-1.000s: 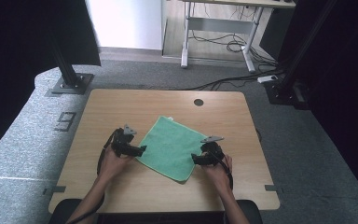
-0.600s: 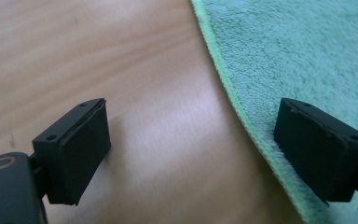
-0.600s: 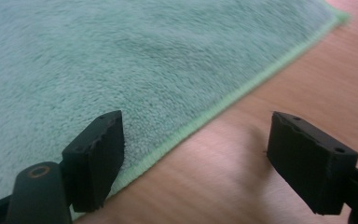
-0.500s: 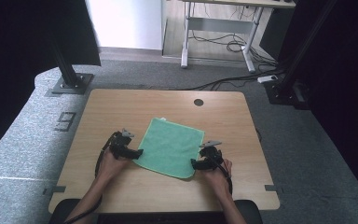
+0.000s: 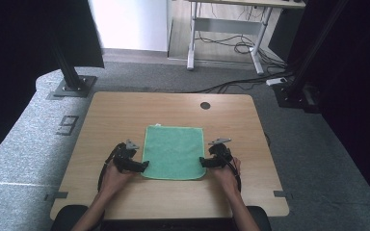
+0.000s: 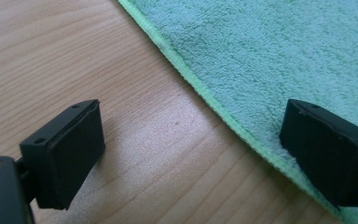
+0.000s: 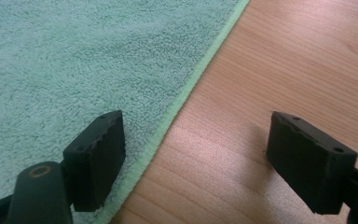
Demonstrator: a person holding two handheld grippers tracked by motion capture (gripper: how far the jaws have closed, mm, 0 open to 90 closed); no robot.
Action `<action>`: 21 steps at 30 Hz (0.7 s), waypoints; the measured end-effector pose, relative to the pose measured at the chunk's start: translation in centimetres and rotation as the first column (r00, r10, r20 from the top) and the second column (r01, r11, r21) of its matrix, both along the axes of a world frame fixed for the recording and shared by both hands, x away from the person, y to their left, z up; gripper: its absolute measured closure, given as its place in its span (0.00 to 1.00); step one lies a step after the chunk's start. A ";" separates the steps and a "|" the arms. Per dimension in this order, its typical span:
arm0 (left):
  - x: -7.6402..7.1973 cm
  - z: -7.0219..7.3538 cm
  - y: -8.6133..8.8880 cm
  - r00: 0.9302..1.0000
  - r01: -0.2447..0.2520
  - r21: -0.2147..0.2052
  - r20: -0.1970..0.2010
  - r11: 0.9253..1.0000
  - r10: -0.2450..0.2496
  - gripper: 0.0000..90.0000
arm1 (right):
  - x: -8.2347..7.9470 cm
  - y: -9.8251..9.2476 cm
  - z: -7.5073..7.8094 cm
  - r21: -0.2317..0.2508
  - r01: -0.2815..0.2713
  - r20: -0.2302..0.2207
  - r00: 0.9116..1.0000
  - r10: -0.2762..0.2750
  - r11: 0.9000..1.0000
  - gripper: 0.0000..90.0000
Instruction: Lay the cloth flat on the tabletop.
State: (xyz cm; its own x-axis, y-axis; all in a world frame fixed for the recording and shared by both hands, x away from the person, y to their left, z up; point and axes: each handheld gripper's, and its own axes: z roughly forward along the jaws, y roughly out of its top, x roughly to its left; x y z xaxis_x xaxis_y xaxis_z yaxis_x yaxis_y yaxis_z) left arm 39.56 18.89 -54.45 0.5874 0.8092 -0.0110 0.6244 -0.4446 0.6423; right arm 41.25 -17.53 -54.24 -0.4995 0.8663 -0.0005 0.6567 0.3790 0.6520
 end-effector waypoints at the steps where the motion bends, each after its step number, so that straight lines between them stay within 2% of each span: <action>1: 0.0 -0.1 0.0 1.000 -0.001 -0.004 0.004 1.000 0.001 0.06 | 0.0 0.0 0.0 0.006 0.002 0.001 1.000 -0.002 1.000 0.22; 5: 0.0 -0.1 0.1 1.000 0.000 -0.007 0.011 1.000 0.000 0.06 | -0.2 -0.1 -0.1 0.016 0.010 -0.001 1.000 -0.010 1.000 0.23; 10: 0.0 0.1 0.2 1.000 0.005 -0.013 0.005 1.000 -0.005 0.07 | -0.3 -0.2 -0.1 0.021 -0.005 0.012 1.000 0.004 1.000 0.23; 13: -0.3 0.7 0.5 1.000 0.009 -0.041 0.013 0.999 -0.008 0.07 | -0.6 -0.6 0.2 0.037 -0.010 0.029 1.000 0.009 0.999 0.22; 18: -1.4 1.7 0.9 0.999 0.035 -0.036 0.034 0.999 -0.034 0.08 | -1.6 -2.1 1.2 0.073 -0.021 0.054 0.998 0.017 0.997 0.20; 21: -2.3 1.9 1.3 0.998 0.040 -0.031 0.040 0.999 -0.039 0.07 | -2.3 -2.9 1.6 0.073 -0.026 0.063 0.998 0.021 0.997 0.17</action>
State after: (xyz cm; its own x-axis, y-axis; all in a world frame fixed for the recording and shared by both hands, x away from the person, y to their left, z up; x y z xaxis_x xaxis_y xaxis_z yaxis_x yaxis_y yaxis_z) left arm 37.29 20.22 -52.52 0.6193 0.7850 -0.0124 0.5805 -0.4472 0.6805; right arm 38.97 -20.47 -52.67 -0.5206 0.8532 0.0317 0.6057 0.3429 0.7180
